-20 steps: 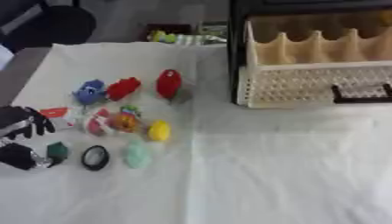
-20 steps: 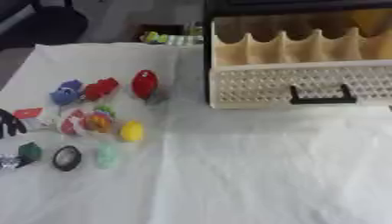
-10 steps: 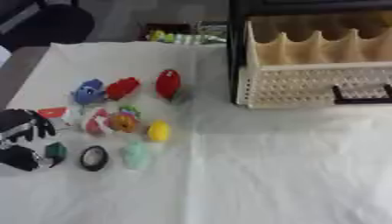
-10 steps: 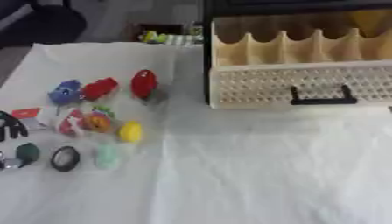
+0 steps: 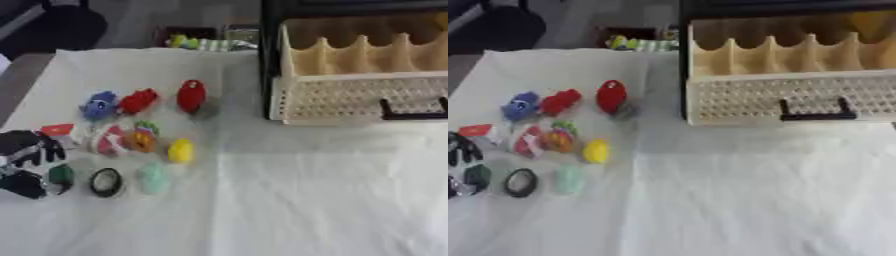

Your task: Pick up objects from table and place into drawer.

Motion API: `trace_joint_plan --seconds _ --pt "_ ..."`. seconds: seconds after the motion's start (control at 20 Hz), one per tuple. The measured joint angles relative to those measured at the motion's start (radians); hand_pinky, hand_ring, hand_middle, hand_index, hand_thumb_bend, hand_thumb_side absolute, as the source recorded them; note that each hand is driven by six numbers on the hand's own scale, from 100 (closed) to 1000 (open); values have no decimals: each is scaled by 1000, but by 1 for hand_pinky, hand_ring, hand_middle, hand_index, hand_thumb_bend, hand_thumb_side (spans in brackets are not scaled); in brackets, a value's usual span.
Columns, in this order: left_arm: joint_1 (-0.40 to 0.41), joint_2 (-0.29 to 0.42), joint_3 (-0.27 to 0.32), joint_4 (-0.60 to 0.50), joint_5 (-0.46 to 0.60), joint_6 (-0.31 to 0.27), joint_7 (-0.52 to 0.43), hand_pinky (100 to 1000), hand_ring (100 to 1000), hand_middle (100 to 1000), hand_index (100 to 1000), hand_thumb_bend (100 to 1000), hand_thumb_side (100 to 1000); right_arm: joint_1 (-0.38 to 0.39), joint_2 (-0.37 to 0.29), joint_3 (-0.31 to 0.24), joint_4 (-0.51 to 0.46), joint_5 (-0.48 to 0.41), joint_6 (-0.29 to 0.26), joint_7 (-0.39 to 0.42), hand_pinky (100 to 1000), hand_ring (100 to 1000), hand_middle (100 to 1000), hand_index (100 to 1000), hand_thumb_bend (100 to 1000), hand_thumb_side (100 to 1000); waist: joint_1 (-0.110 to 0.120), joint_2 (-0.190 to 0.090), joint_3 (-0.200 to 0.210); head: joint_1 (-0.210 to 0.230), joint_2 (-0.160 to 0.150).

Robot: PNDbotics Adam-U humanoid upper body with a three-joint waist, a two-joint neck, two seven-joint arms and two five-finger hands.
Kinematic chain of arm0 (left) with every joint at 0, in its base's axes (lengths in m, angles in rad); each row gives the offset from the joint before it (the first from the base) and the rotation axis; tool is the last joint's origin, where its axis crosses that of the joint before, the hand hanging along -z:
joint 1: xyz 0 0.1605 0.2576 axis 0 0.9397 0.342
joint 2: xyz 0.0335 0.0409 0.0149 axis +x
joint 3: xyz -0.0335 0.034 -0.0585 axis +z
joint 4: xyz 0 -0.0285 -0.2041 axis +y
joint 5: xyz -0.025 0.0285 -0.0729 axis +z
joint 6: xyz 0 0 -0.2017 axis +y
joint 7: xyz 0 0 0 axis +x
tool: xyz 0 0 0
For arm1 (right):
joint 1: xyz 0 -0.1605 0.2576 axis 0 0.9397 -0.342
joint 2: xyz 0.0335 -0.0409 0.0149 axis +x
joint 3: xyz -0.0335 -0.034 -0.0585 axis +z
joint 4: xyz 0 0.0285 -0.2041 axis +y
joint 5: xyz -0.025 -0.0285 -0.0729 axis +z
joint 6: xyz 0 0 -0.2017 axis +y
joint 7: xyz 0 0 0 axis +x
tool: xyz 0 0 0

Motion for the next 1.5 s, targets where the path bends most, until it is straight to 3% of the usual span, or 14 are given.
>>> trace_joint_plan --seconds 0.45,1.5 --pt "-2 -2 0 15 -1 -8 -17 493 599 609 762 353 414 0 8 0 0 -4 5 3 379 371 361 732 428 1000 -2 2 1 5 -3" --pt "-10 -16 5 29 5 1 23 402 507 489 602 235 363 3 24 -6 0 -7 16 -1 380 370 356 730 433 1000 -3 6 -2 9 -8"
